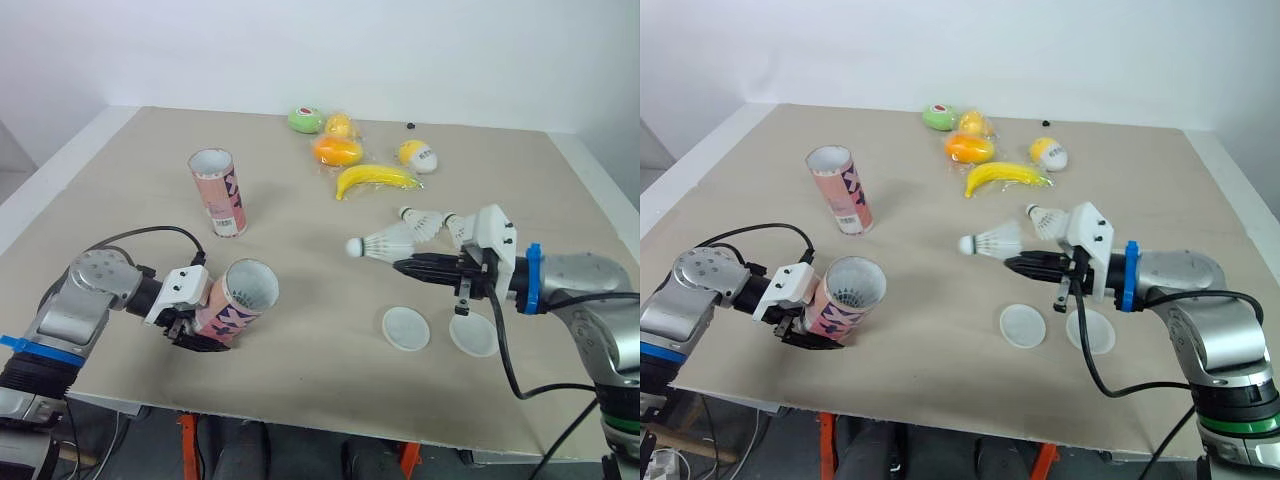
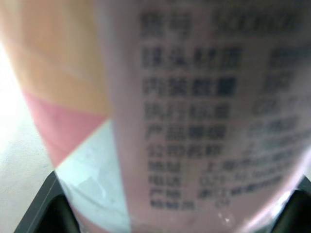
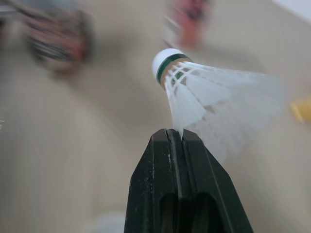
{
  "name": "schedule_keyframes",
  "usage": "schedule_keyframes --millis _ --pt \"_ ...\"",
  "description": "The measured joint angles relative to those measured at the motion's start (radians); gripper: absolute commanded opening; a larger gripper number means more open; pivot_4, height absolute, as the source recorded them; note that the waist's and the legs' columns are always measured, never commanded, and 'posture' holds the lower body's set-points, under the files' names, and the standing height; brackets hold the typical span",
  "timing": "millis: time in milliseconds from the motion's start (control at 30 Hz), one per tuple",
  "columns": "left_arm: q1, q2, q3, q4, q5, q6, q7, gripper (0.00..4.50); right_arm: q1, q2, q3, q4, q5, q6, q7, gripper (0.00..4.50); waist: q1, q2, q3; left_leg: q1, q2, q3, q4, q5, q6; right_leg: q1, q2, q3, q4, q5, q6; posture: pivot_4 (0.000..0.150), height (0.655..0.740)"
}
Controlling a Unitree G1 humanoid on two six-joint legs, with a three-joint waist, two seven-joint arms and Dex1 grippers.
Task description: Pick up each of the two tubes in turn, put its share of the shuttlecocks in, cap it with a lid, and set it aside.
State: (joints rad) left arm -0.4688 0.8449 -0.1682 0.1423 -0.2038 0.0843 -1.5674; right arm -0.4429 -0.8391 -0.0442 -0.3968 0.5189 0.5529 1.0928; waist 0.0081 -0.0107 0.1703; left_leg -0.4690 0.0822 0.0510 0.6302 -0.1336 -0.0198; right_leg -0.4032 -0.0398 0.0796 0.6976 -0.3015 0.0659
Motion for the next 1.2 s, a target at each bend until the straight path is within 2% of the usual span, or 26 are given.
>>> schedule_keyframes --millis 67,200,233,267,667,767,1000,1033,1200 --pt "-0.014 -0.005 -0.009 0.013 0.004 -0.003 -0.008 3.39 -0.087 0.001 0.068 -0.039 0.004 -0.002 0.032 0.12 0.001 -0.001 0.000 0.000 0.000 0.001 0.000 0.000 0.000 0.000 -0.002 -0.001 0.000 0.000 -0.001 0.150 0.6946" --pt "-0.016 -0.006 -0.010 0.016 0.003 -0.012 -0.013 3.39 -0.109 0.001 0.094 -0.041 -0.001 -0.005 0.046 0.12 0.002 -0.002 0.000 0.000 -0.001 0.002 0.000 0.000 0.000 0.000 -0.003 -0.001 0.000 0.003 -0.005 0.150 0.6946" --pt "-0.026 -0.008 -0.014 0.029 0.006 -0.015 -0.016 3.39 -0.224 0.023 0.187 -0.032 -0.034 -0.028 0.090 0.12 0.001 -0.001 0.000 0.000 0.000 0.002 0.000 0.001 0.001 -0.002 -0.002 -0.002 0.000 0.004 -0.006 0.150 0.6946" --pt "-0.026 -0.008 -0.014 0.029 0.006 -0.015 -0.016 3.39 -0.226 0.023 0.189 -0.032 -0.034 -0.029 0.091 0.12 0.001 -0.001 0.000 0.000 0.000 0.001 0.000 0.001 0.001 -0.002 -0.002 -0.002 0.000 0.004 -0.006 0.150 0.6946" --pt "-0.026 -0.010 -0.012 0.028 0.005 -0.018 -0.014 3.39 -0.442 0.180 0.374 0.124 -0.141 -0.130 0.199 0.12 0.003 -0.001 -0.001 -0.002 0.002 0.001 0.000 0.001 0.001 -0.002 -0.002 -0.005 0.001 0.003 -0.006 0.150 0.6946" --pt "-0.024 -0.010 -0.011 0.026 0.006 -0.018 -0.013 3.39 -0.467 0.208 0.405 0.172 -0.170 -0.136 0.214 0.90 0.003 -0.001 -0.001 -0.003 0.001 0.002 0.000 0.001 0.001 -0.002 -0.003 -0.005 0.001 0.003 -0.006 0.150 0.6946" --pt "-0.024 -0.010 -0.011 0.025 0.006 -0.018 -0.012 3.39 -0.507 0.254 0.407 0.204 -0.157 -0.123 0.242 4.36 0.003 0.000 -0.001 -0.003 0.002 0.001 0.000 0.001 0.001 -0.002 -0.002 -0.005 0.001 0.003 -0.006 0.150 0.6946" --pt "-0.024 -0.010 -0.011 0.025 0.006 -0.018 -0.012 3.39 -0.506 0.264 0.394 0.203 -0.128 -0.110 0.249 4.47 0.003 0.000 -0.001 -0.003 0.002 0.001 0.000 0.001 0.001 -0.002 -0.002 -0.005 0.001 0.003 -0.006 0.150 0.6946" --pt "-0.025 -0.010 -0.011 0.026 0.006 -0.019 -0.011 3.39 -0.506 0.267 0.308 0.213 -0.040 -0.058 0.253 4.47 0.003 -0.001 -0.001 -0.003 0.002 0.001 0.001 0.001 0.001 -0.002 -0.002 -0.005 0.001 0.004 -0.006 0.150 0.6946"
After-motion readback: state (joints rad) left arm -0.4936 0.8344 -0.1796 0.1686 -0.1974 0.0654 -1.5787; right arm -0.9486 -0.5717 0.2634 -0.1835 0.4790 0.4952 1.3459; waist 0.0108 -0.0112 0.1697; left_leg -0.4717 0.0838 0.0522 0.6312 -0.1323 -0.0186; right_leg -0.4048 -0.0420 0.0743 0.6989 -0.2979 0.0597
